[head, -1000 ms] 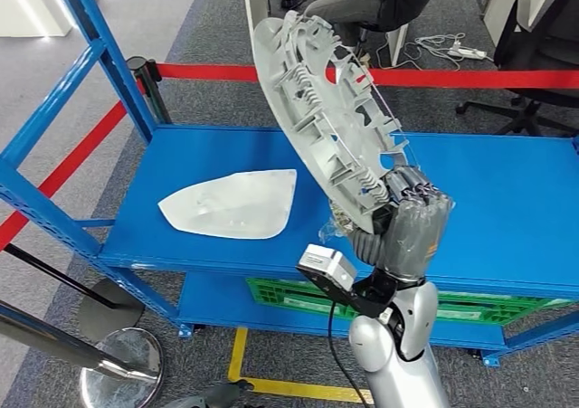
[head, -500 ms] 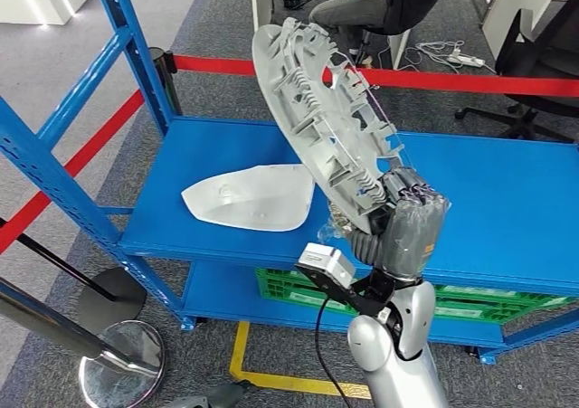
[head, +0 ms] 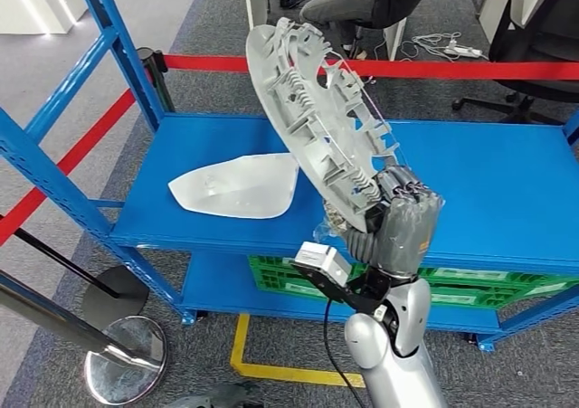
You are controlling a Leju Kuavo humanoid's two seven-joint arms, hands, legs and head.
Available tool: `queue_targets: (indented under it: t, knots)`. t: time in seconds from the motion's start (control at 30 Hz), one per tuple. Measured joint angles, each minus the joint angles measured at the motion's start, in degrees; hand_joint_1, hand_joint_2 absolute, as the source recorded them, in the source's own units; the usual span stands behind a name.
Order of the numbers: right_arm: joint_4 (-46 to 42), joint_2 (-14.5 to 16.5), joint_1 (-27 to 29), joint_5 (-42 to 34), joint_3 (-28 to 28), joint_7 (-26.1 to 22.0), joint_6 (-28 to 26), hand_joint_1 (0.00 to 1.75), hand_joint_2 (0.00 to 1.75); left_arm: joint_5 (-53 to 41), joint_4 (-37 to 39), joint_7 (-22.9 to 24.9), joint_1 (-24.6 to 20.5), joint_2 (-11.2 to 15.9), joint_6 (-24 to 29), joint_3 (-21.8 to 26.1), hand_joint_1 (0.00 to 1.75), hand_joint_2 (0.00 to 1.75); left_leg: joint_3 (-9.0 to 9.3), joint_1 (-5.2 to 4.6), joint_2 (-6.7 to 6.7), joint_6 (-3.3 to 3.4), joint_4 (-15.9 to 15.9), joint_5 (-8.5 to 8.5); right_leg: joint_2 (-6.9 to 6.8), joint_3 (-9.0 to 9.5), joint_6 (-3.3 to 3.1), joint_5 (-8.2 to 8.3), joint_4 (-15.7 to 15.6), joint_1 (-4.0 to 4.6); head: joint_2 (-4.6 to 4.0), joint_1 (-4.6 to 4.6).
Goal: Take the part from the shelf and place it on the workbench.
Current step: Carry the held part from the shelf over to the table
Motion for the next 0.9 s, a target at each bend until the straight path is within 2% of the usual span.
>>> queue_targets:
  t: [0.07, 0.1, 0.2, 0.23, 0.27, 0.3, 0.37, 0.4, 0.43, 0.47, 0.5, 0.57, 0.6, 0.63, 0.7, 0.77, 0.83, 0.9]
  knots:
    - [-0.01, 0.00, 0.00, 0.03, -0.01, -0.12, -0.01, 1.75, 1.75, 0.00, 0.00, -0.01, -0.04, 0.00, -0.02, -0.52, 0.00, 1.75, 4.42, -0.11, -0.05, 0.49, -7.65, 2.58, 0.07, -0.30, 0.40, 0.33, 0.10, 0.14, -0.01, 0.04]
    - [-0.02, 0.00, 0.00, 0.05, -0.04, -0.24, -0.01, 1.75, 1.75, 0.00, 0.00, -0.01, -0.06, 0.00, -0.02, -0.74, 0.00, 1.75, 5.55, -0.21, -0.09, 0.77, -9.94, 3.02, 0.07, -0.52, 0.71, 0.55, 0.16, 0.22, -0.01, 0.05]
    - [-0.03, 0.00, 0.04, 0.17, -0.26, -0.70, -0.02, 1.75, 1.75, 0.00, 0.00, -0.02, -0.03, -0.02, -0.02, -1.07, 0.00, 1.75, 5.48, -0.41, -0.11, 1.90, -11.29, 3.42, 0.00, -1.23, 1.91, 1.21, 0.13, 0.16, 0.01, 0.08]
    - [-0.07, 0.00, 0.06, 0.21, -0.36, -0.85, -0.03, 1.75, 1.75, 0.00, 0.00, -0.03, -0.02, -0.03, -0.02, -1.13, 0.00, 1.75, 5.32, -0.37, -0.06, 2.38, -11.47, 3.77, 0.01, -1.58, 2.23, 0.79, 0.44, 0.08, 0.01, 0.11]
    - [-0.15, 0.00, 0.09, 0.28, -0.47, -1.02, -0.03, 1.75, 1.75, 0.00, 0.00, -0.05, -0.03, -0.04, -0.03, -1.25, 0.00, 1.75, 5.13, -0.29, 0.00, 2.88, -11.66, 4.14, 0.03, -2.20, 2.50, -0.37, 1.63, 0.04, 0.01, 0.19]
    - [-0.26, 0.00, 0.14, 0.38, -0.63, -1.23, -0.04, 1.75, 1.75, 0.00, 0.00, -0.09, -0.05, -0.05, -0.04, -1.43, 0.00, 1.75, 4.88, -0.21, 0.08, 3.30, -11.80, 4.49, 0.05, -3.21, 2.70, -2.24, 3.97, 0.01, 0.01, 0.26]
    - [-0.46, 0.00, 0.29, 0.62, -1.18, -1.67, -0.04, 1.75, 1.75, 0.00, 0.00, -0.16, -0.10, -0.04, -0.05, -1.92, 0.00, 1.75, 4.14, -0.32, 0.15, 3.72, -11.76, 5.05, 0.06, -5.77, 3.03, -6.61, 11.16, 0.01, 0.01, 0.40]
    - [-0.50, -0.01, 0.39, 0.74, -1.60, -1.85, -0.04, 1.75, 1.75, 0.00, 0.01, -0.20, -0.12, -0.04, -0.05, -2.14, 0.00, 1.75, 3.74, -0.39, 0.17, 3.77, -11.73, 5.35, 0.06, -6.68, 3.12, -7.96, 14.18, 0.01, 0.00, 0.38]
    - [-0.54, -0.01, 0.49, 0.85, -2.06, -1.97, -0.04, 1.75, 1.75, 0.00, 0.01, -0.23, -0.13, -0.04, -0.05, -2.30, 0.00, 1.75, 3.34, -0.45, 0.17, 3.77, -11.70, 5.65, 0.06, -6.75, 3.14, -8.33, 15.49, 0.03, -0.01, 0.39]
    - [-0.62, -0.01, 0.59, 0.95, -2.50, -2.05, -0.04, 1.75, 1.75, 0.00, 0.02, -0.26, -0.14, -0.04, -0.05, -2.41, 0.00, 1.75, 2.99, -0.51, 0.16, 3.71, -11.67, 5.92, 0.06, -5.70, 3.07, -7.66, 14.54, 0.04, -0.01, 0.40]
    - [-0.74, -0.01, 0.67, 1.03, -2.87, -2.08, -0.04, 1.75, 1.75, 0.00, 0.02, -0.29, -0.14, -0.04, -0.05, -2.48, 0.00, 1.75, 2.72, -0.55, 0.13, 3.59, -11.65, 6.17, 0.06, -3.57, 2.89, -6.21, 11.46, 0.06, -0.01, 0.38]
    - [-1.14, 0.00, 0.80, 1.13, -3.38, -2.23, -0.04, 1.75, 1.75, 0.00, 0.01, -0.34, -0.16, -0.04, -0.04, -2.61, 0.00, 1.75, 2.31, -0.71, 0.10, 3.22, -11.52, 6.57, 0.06, 1.48, 2.38, -3.80, 3.40, 0.19, 0.01, 0.38]
    - [-1.38, 0.00, 0.87, 1.17, -3.63, -2.42, -0.04, 1.75, 1.75, 0.00, 0.01, -0.37, -0.16, -0.04, -0.04, -2.73, 0.00, 1.75, 2.08, -0.81, 0.12, 2.96, -11.42, 6.79, 0.10, 3.04, 2.12, -3.26, 0.77, 0.28, 0.01, 0.34]
    - [-1.62, 0.00, 0.97, 1.21, -3.94, -2.64, -0.04, 1.75, 1.75, 0.00, 0.02, -0.40, -0.17, -0.03, -0.03, -2.88, 0.00, 1.75, 1.86, -0.89, 0.16, 2.66, -11.33, 7.03, 0.16, 3.71, 1.87, -3.16, -0.48, 0.38, 0.00, 0.32]
    - [-2.05, 0.00, 1.17, 1.29, -4.66, -2.99, -0.04, 1.75, 1.75, 0.00, 0.02, -0.47, -0.18, -0.02, -0.03, -3.26, 0.00, 1.75, 1.53, -0.90, 0.17, 2.07, -11.25, 7.53, 0.22, 3.51, 1.35, -2.77, -0.68, 0.41, 0.00, 0.28]
    - [-2.42, 0.01, 1.32, 1.37, -5.26, -3.17, -0.04, 1.75, 1.75, 0.00, 0.02, -0.51, -0.22, 0.03, -0.03, -3.55, 0.00, 1.75, 1.10, -0.81, 0.10, 1.50, -10.48, 6.54, 0.06, 3.22, 0.64, -2.10, -0.90, 0.20, 0.01, 0.20]
    - [-2.75, 0.02, 1.45, 1.40, -5.70, -3.36, -0.04, 1.75, 1.75, 0.00, 0.02, -0.52, -0.25, 0.07, -0.03, -3.66, 0.00, 1.75, -0.02, -0.65, 0.05, 0.94, -7.47, 3.47, -0.08, 2.80, 0.03, -1.50, -1.03, 0.07, 0.01, -0.03]
    - [-3.09, 0.02, 1.61, 1.52, -6.28, -3.62, -0.04, 1.75, 1.75, 0.00, 0.02, -0.52, -0.25, 0.10, -0.03, -3.78, 0.00, 1.75, -1.92, -0.38, 0.05, 0.49, -1.43, -0.45, -0.09, 2.07, -0.21, -0.99, -0.98, 0.11, 0.00, -0.13]
